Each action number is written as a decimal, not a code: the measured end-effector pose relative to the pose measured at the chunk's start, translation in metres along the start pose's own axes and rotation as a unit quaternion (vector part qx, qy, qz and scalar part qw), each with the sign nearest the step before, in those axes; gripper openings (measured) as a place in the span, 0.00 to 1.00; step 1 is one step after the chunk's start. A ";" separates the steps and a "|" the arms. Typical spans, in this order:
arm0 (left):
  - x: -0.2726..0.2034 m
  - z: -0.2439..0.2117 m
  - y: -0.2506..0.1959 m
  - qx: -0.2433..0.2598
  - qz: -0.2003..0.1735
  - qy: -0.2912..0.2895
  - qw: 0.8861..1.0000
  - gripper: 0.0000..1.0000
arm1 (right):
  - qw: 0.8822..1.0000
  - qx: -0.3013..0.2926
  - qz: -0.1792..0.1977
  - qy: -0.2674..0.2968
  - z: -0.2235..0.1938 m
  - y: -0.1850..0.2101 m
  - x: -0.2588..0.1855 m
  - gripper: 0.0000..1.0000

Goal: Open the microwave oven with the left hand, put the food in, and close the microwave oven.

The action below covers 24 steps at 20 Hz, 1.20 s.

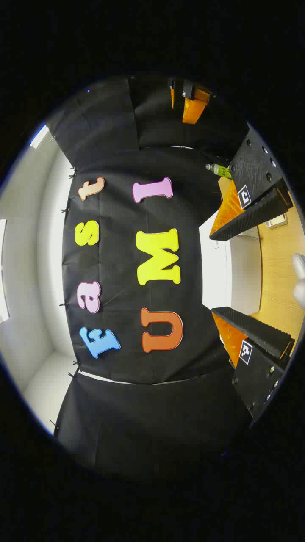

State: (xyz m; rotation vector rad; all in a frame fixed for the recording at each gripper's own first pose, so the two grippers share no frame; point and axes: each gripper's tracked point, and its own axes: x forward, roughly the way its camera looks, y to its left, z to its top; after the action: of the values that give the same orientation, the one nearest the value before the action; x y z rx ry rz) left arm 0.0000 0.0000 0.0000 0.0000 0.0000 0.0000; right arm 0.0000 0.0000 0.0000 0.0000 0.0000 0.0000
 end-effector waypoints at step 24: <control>0.104 -0.116 -0.083 0.019 -0.045 0.005 0.999 0.97 | 0.999 -0.001 -0.023 0.027 -0.001 -0.038 0.009 0.92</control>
State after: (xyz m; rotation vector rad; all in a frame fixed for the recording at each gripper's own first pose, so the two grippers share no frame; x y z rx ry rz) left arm 0.1037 -0.0834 -0.1162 0.0374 0.0093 -0.0891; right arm 0.0086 -0.0382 -0.0012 -0.0028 0.0545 -0.0450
